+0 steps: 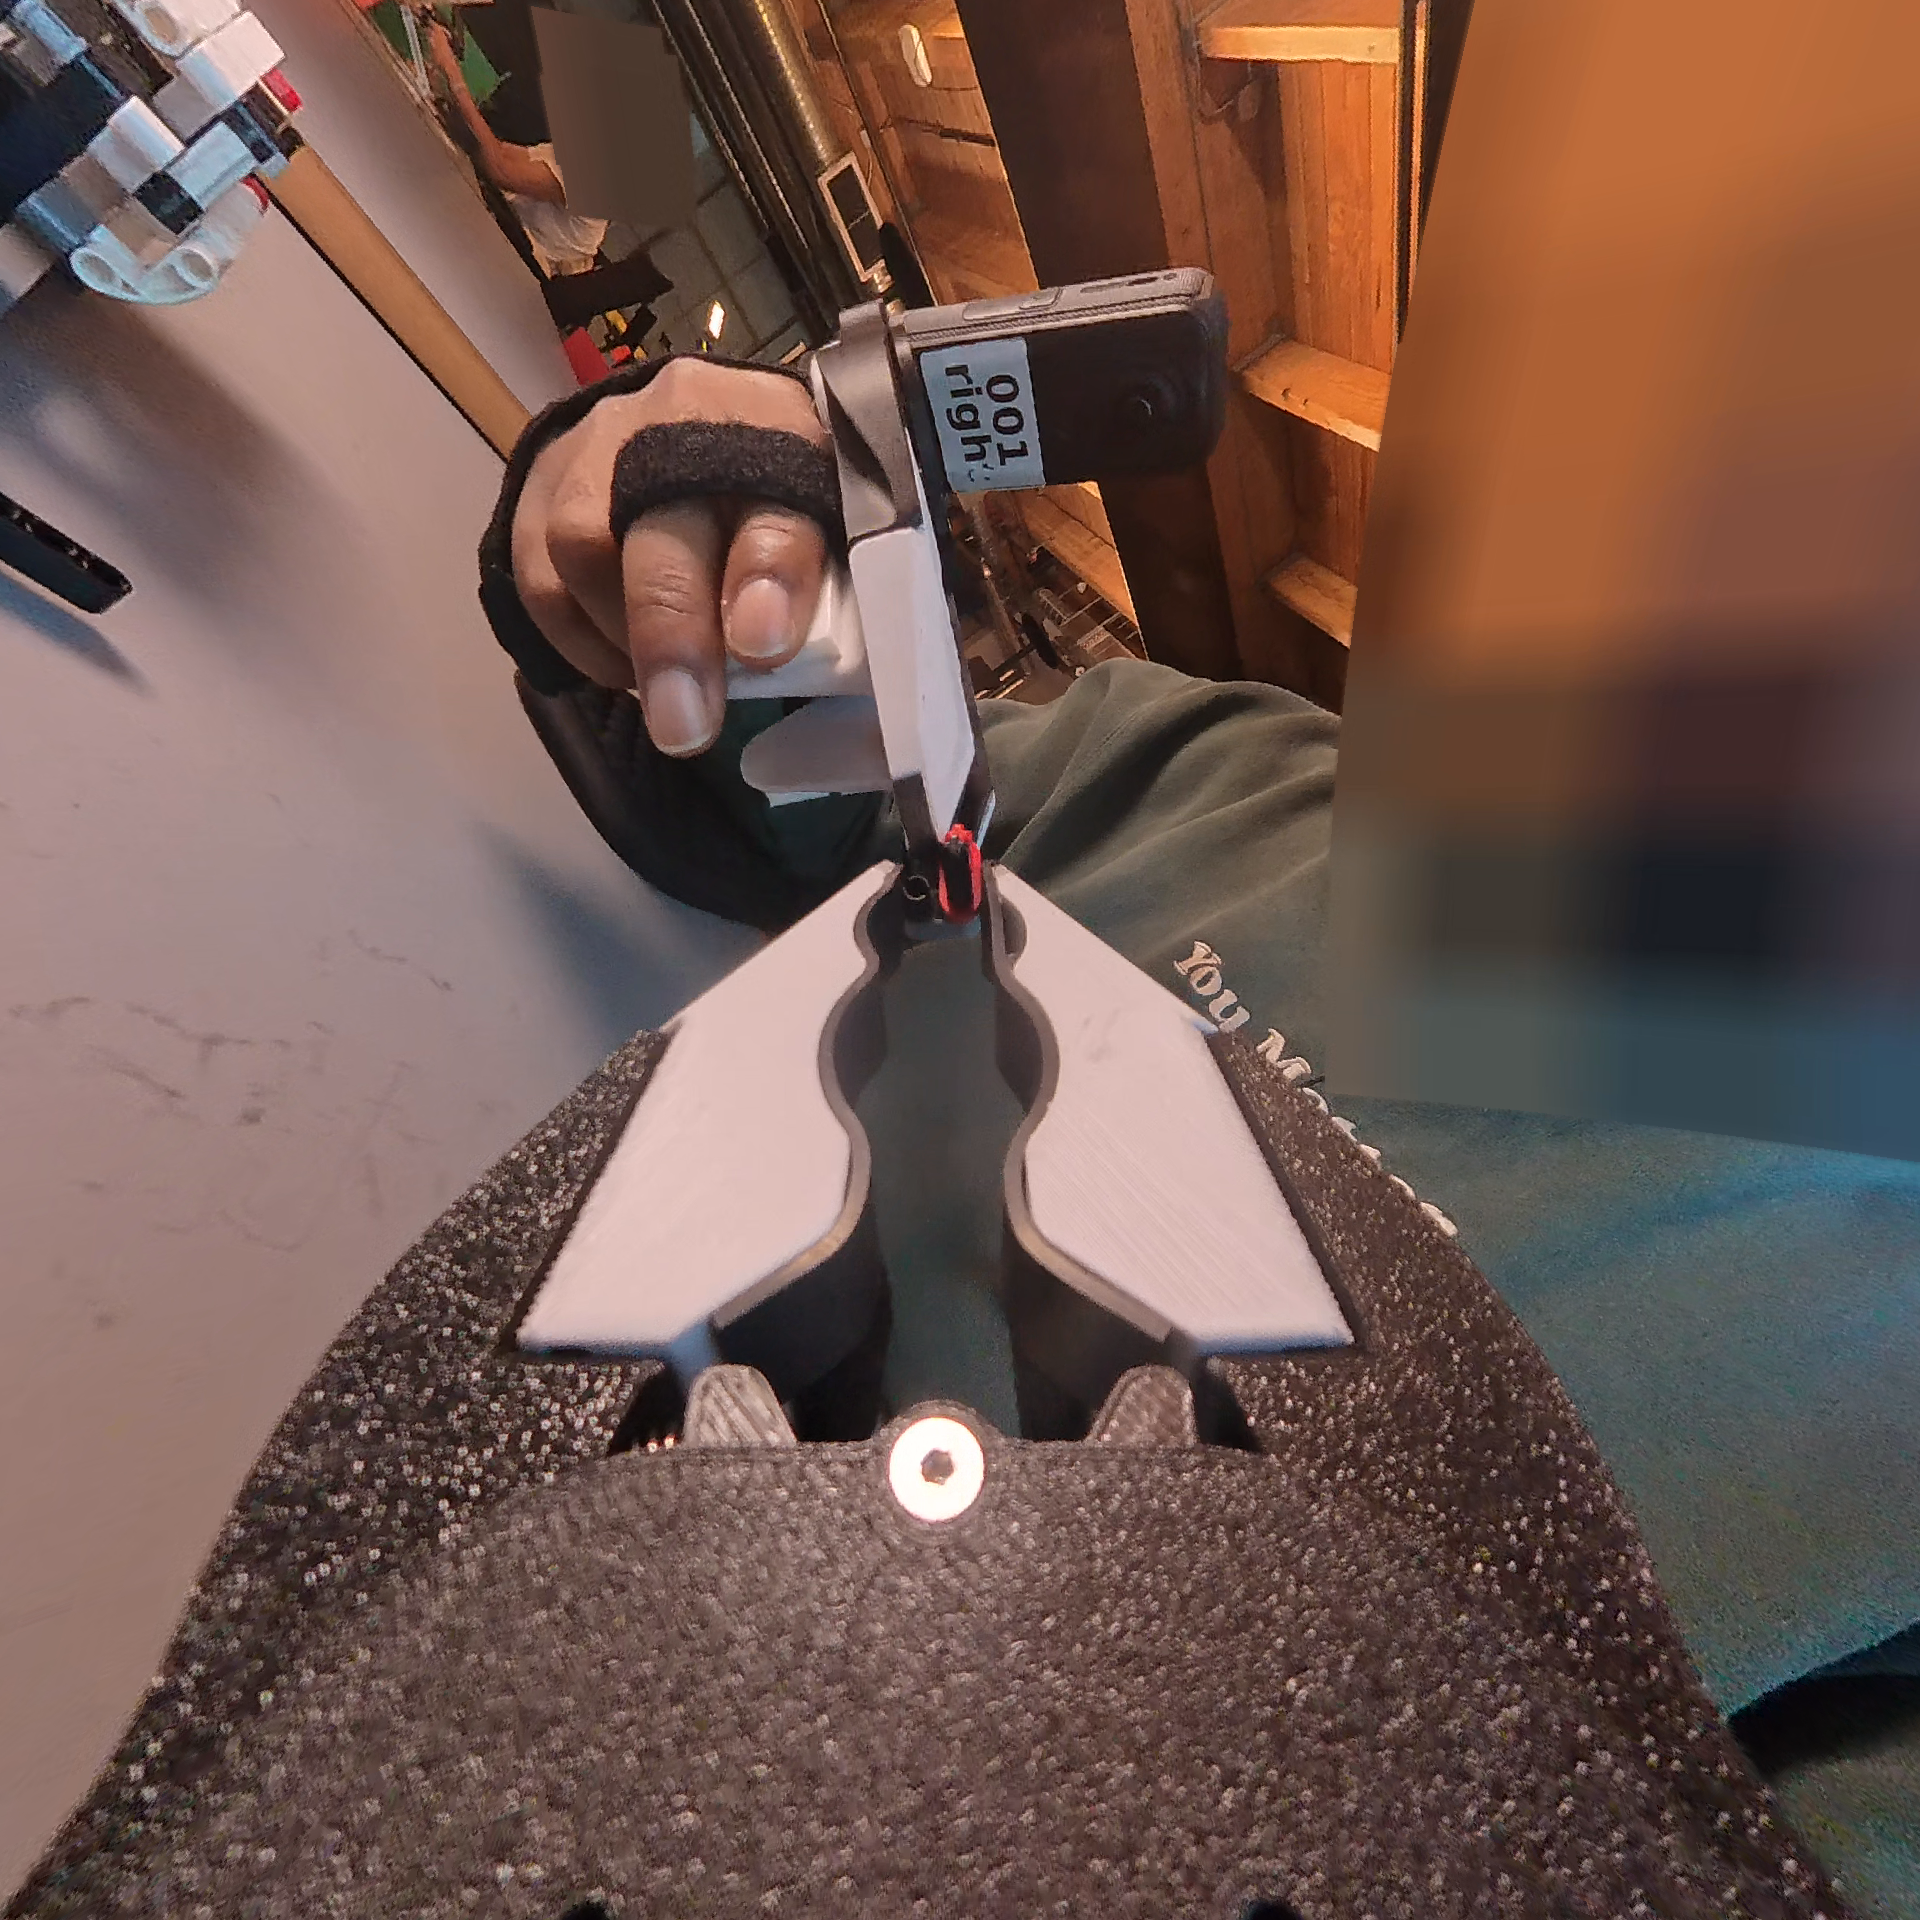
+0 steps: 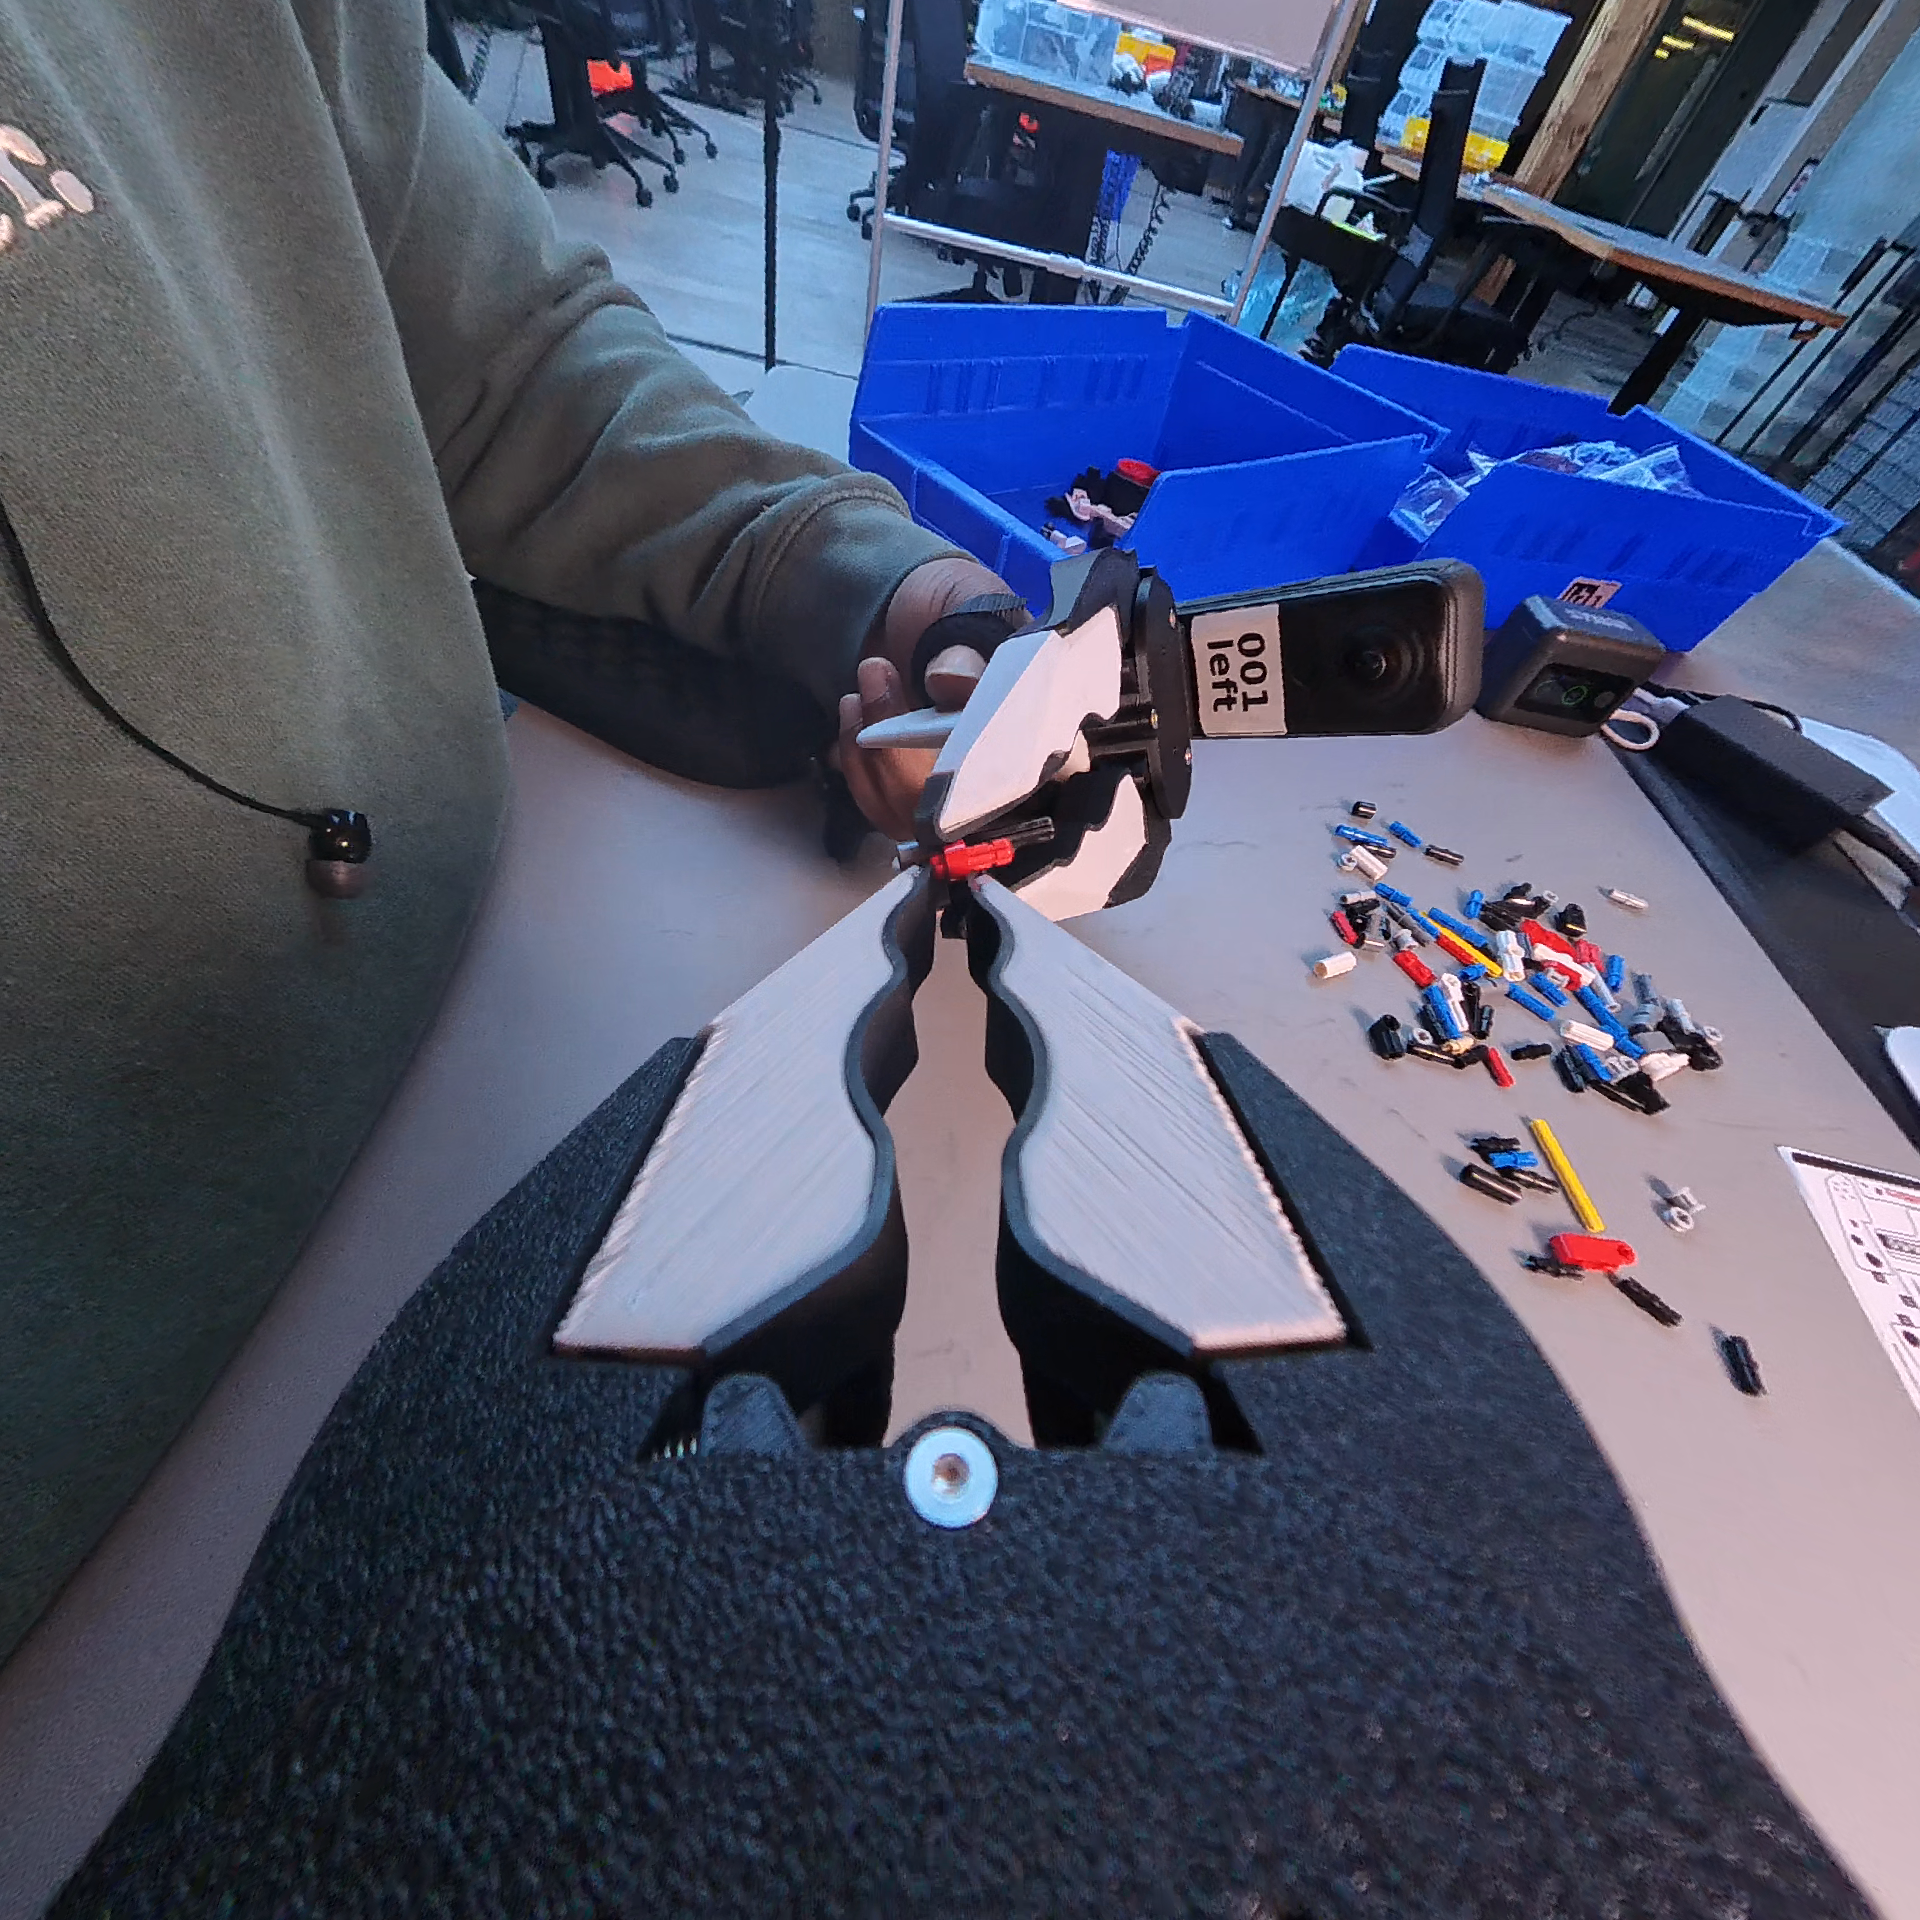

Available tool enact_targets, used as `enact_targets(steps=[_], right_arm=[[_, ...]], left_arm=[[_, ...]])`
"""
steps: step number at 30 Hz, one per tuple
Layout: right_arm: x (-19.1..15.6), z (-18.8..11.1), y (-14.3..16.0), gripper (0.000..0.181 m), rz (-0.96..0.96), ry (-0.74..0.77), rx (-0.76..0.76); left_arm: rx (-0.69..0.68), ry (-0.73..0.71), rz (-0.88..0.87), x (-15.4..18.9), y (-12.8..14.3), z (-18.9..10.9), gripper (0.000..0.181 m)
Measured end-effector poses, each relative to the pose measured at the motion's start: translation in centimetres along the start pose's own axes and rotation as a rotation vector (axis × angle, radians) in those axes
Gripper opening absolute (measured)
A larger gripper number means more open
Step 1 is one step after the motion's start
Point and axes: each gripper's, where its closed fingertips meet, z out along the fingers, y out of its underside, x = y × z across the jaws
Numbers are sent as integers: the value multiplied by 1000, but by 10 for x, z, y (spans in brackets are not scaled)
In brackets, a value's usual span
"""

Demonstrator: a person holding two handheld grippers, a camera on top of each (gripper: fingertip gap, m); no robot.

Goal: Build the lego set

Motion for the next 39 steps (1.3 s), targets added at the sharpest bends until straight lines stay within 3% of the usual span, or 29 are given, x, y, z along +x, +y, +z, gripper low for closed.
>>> enact_targets(steps=[7,20,26,32,39], right_arm=[[1,0,5,0,-9,9,-17],[8,-3,-7,9,14,61,73],[11,-6,-6,33,100,12,98],[4,4,-14,39,78,-41,106],[6,7,-15,29,9,5,94]], left_arm=[[-13,-27,-1,-5,2,0,14],[45,19,-15,1,-8,-2,14],[53,57,-35,5,-9,-2,14],[41,100,-48,10,-7,2,14],[42,121,-57,13,-6,4,14]])
